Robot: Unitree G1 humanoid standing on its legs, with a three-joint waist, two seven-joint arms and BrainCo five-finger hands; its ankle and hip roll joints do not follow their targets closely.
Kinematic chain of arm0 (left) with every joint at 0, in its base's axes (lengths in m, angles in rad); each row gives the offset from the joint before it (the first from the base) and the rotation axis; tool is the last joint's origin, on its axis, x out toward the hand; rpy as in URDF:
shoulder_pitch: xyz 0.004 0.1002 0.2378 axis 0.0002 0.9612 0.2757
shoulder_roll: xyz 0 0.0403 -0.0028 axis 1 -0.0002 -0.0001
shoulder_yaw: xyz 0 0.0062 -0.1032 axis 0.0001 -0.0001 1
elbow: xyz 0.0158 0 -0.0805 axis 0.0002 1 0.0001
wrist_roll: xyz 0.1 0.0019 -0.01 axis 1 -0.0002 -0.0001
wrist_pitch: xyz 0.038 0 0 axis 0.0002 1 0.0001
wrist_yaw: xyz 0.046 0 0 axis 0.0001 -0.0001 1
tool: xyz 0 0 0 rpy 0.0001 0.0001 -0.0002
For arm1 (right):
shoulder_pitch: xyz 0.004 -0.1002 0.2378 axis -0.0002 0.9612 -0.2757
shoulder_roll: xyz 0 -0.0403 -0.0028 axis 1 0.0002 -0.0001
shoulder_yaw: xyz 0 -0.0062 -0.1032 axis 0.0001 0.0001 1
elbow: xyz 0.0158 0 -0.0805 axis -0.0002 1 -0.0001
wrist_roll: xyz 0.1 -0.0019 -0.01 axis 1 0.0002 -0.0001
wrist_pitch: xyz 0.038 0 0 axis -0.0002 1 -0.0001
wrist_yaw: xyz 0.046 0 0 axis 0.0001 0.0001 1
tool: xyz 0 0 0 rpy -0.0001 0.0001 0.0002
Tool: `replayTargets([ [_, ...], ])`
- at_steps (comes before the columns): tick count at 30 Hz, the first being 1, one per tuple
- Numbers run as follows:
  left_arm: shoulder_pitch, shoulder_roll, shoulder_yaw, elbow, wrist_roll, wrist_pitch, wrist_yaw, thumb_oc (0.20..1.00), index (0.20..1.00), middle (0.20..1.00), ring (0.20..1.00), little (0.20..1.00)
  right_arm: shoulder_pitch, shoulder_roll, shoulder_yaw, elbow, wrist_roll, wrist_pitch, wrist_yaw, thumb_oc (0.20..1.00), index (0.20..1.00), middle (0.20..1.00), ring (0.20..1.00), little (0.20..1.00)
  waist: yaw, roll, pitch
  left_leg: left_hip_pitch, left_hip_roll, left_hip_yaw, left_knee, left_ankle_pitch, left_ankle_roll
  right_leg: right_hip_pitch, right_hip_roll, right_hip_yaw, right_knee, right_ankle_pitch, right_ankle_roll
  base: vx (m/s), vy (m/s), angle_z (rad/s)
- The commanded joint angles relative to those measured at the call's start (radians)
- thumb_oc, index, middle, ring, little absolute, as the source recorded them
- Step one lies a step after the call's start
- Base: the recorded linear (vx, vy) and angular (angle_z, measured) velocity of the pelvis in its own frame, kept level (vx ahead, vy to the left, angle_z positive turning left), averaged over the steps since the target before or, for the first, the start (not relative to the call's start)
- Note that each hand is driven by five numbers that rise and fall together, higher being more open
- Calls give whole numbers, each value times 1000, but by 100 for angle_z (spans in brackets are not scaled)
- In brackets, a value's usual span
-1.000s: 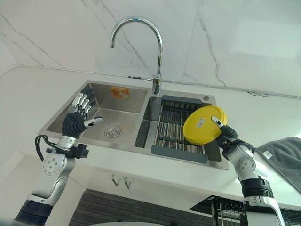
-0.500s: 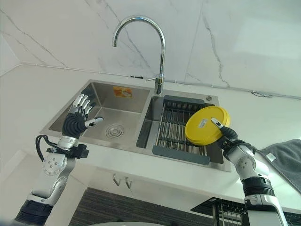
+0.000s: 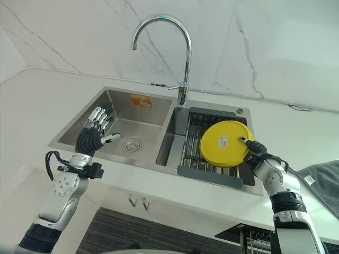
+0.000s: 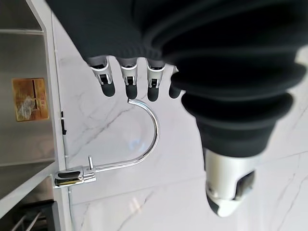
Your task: Place the dishes in the dishwasher.
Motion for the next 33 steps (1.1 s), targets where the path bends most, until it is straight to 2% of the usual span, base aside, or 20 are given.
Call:
replayTargets([
  [1,-81,45,-17,9,-39,-46,8,1000,1000,1000,1000,1000,-114,-36,-25,-17,17,-173,-58,200,200,200,200,200,13,-30,-14,53,-2,13,0,-132,12,33,-1,3,7,-87,-2,0,0,0],
  [7,-73,38,-21,11,-33,-51,0,1000,1000,1000,1000,1000,-69,46,-72,-134,147,-267,-83,200,200,200,200,200,3,-21,-19,58,4,17,0,-132,13,36,4,7,7,-90,-5,-4,-19,0],
  [12,-70,34,-11,5,-30,-45,-7,1000,1000,1000,1000,1000,-33,69,-119,-233,151,-312,-126,200,200,200,200,200,-12,-16,-22,58,12,25,0,-128,10,32,14,16,7,-93,-9,-24,-77,0],
  [20,-9,19,46,-13,-35,-50,-2,1000,1000,1000,1000,1000,75,121,-167,-522,66,-365,-132,200,200,200,200,200,-50,-4,-25,49,42,57,0,-96,-1,10,45,45,7,-94,-29,-25,-151,-4],
  [22,14,10,65,-27,-32,-57,5,1000,1000,1000,1000,1000,111,135,-187,-594,-12,-379,-157,200,200,200,200,200,-60,2,-26,46,44,62,0,-96,-6,8,53,56,7,-101,-29,-31,-65,-15],
  [25,53,-7,97,-40,-49,-87,1,1000,1000,1000,1000,1000,173,149,-226,-690,-21,-391,-159,200,200,200,200,200,-76,3,-20,34,38,47,0,-81,-4,-8,61,86,7,-89,-34,-117,48,-4],
  [26,104,-26,126,-71,-32,-131,15,1000,1000,1000,1000,1000,200,157,-254,-734,-36,-401,-132,200,200,200,200,200,-71,-10,-10,12,16,-41,89,-100,-9,-29,59,156,7,-74,-44,-209,195,-33],
  [27,110,-29,130,-76,-22,-138,22,1000,1000,1000,1000,1000,203,158,-254,-742,-37,-400,-126,200,200,200,200,200,-68,-15,-7,-2,7,-64,131,-104,-9,-33,55,167,7,-69,-45,-234,301,-62],
  [29,130,-39,147,-92,9,-159,52,1000,1000,1000,1000,1000,228,171,-246,-781,-26,-393,-105,200,200,200,200,200,-58,-33,3,-53,-55,-170,284,-138,12,-49,40,208,7,-46,-44,-213,429,-148],
  [30,133,-48,167,-101,17,-182,54,1000,1000,1000,1000,1000,258,211,-234,-819,-33,-400,-109,200,200,200,200,200,-72,-29,10,-22,-88,-180,247,-218,39,-80,18,236,7,-15,-23,-277,755,-157],
  [31,115,-40,176,-94,14,-198,33,1000,1000,1000,1000,1000,285,241,-241,-831,-65,-409,-115,200,200,200,200,200,-101,-15,18,20,-89,-153,189,-243,52,-117,-12,250,10,17,9,-283,817,-105],
  [33,95,-33,177,-96,9,-203,14,1000,1000,1000,1000,1000,305,253,-262,-839,-68,-410,-113,200,200,200,200,200,-121,-9,27,46,-103,-172,144,-248,62,-165,-49,270,26,50,41,-223,630,-46],
])
